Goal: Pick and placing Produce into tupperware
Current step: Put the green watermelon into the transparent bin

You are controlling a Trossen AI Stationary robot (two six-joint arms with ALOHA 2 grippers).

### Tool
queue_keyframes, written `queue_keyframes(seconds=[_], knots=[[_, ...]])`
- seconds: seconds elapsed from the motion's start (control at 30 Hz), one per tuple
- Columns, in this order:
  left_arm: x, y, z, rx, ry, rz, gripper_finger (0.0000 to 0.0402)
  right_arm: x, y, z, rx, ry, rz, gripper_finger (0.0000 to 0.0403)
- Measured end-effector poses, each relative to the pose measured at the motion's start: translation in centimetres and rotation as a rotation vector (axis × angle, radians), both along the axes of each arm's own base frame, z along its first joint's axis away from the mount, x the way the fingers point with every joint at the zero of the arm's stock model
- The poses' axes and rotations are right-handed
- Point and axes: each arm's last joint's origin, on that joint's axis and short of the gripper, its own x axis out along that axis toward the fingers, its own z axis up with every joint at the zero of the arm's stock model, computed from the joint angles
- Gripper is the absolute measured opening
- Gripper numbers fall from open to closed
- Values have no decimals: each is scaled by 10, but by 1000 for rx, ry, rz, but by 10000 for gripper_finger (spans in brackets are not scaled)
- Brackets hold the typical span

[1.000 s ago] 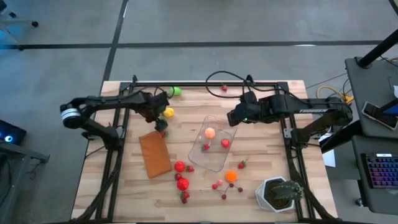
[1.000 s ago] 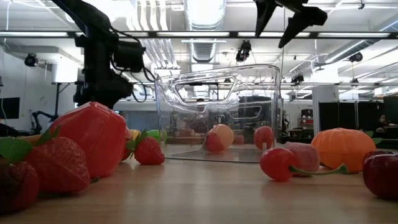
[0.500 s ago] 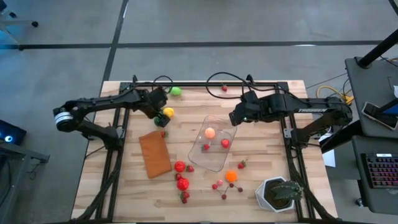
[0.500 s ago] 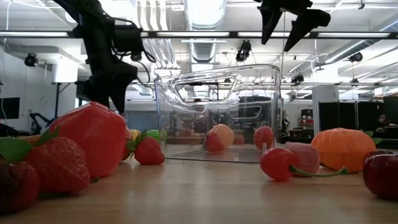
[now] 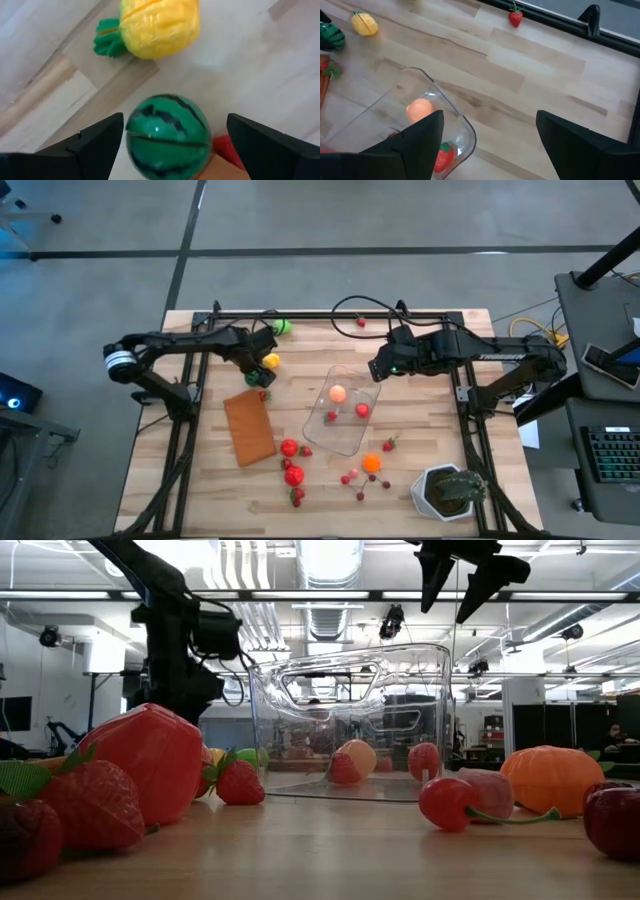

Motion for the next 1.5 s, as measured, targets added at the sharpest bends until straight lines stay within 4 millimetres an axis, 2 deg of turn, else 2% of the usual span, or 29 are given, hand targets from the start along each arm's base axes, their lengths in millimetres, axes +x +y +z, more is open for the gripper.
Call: queue_keyframes(seconds=[0.2,0.6,1.0,1.3,1.5], knots=[[-2,-1,-4,-26,49,2,341,0,0,0,1,3,0,310],[-7,-3,0,-13,75,6,341,0,-1,0,-7,11,10,310],[-5,-2,-10,-24,124,-17,339,0,-1,-1,-8,14,12,306],[-5,-2,-10,-20,124,-20,286,0,-1,-1,-9,20,19,304],[-6,-3,-4,-19,96,-26,279,0,-1,-1,-11,24,26,308]])
